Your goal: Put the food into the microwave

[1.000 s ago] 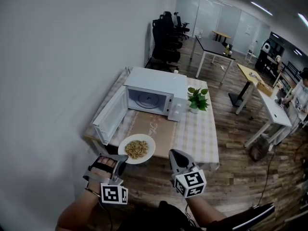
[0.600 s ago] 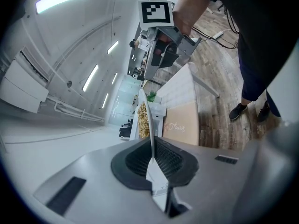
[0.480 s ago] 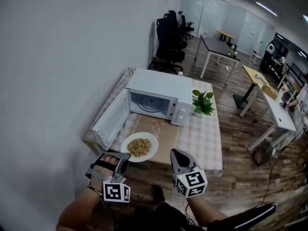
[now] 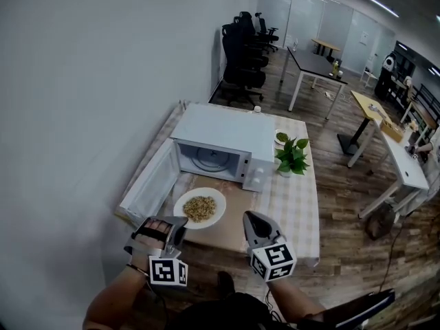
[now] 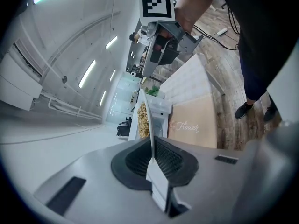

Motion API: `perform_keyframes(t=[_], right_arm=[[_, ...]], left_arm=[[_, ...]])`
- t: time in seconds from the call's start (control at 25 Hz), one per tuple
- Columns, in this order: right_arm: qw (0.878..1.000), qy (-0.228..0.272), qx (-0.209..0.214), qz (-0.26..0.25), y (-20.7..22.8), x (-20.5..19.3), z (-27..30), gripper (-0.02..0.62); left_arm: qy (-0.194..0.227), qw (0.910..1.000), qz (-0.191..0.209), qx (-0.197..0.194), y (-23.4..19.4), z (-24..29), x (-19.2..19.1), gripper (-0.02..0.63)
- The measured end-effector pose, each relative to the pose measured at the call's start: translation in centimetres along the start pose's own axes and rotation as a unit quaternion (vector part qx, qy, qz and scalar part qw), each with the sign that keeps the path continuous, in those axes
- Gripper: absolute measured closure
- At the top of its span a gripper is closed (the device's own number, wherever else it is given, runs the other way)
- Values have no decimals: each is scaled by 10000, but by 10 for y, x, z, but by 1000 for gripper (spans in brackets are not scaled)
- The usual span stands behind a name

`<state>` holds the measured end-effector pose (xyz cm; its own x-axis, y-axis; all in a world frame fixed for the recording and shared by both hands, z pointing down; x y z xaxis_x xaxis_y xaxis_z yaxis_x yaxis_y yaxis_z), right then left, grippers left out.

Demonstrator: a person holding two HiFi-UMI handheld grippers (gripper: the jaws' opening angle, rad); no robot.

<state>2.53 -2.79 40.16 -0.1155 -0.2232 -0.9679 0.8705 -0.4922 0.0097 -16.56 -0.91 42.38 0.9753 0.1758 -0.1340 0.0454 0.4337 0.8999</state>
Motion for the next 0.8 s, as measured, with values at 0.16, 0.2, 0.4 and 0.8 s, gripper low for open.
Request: perform_keyframes(t=[0.16,0.2,0.4,0.8], right_arm=[[10000,-55,25,-2,17,-2,19,586],[10000,-69,26,12,21,-3,23,586],[9999,-113,60,46,40,-3,44,586],[9996,-245,65,135,80,-10,79,586]], left_arm=[[-20,10000,-15,-94,-2,33,1,584],[-23,9999,-16,-125,-2,41,1,584],[-87,9996,7,-277,-4,77,0,584],[-296,9986,-13,-446,-6,153,-10,584]])
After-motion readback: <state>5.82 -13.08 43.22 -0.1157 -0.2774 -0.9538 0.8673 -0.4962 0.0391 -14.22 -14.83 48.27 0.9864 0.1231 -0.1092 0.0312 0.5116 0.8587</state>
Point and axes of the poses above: the fingertips, and each gripper's own axes: z forward along the fingers, y to its right, x out of its top, the point moved 5 cm from there along -z, backward along the fingers, and after that the axes turned 6 degrees about -y, right-handed, at the moved point
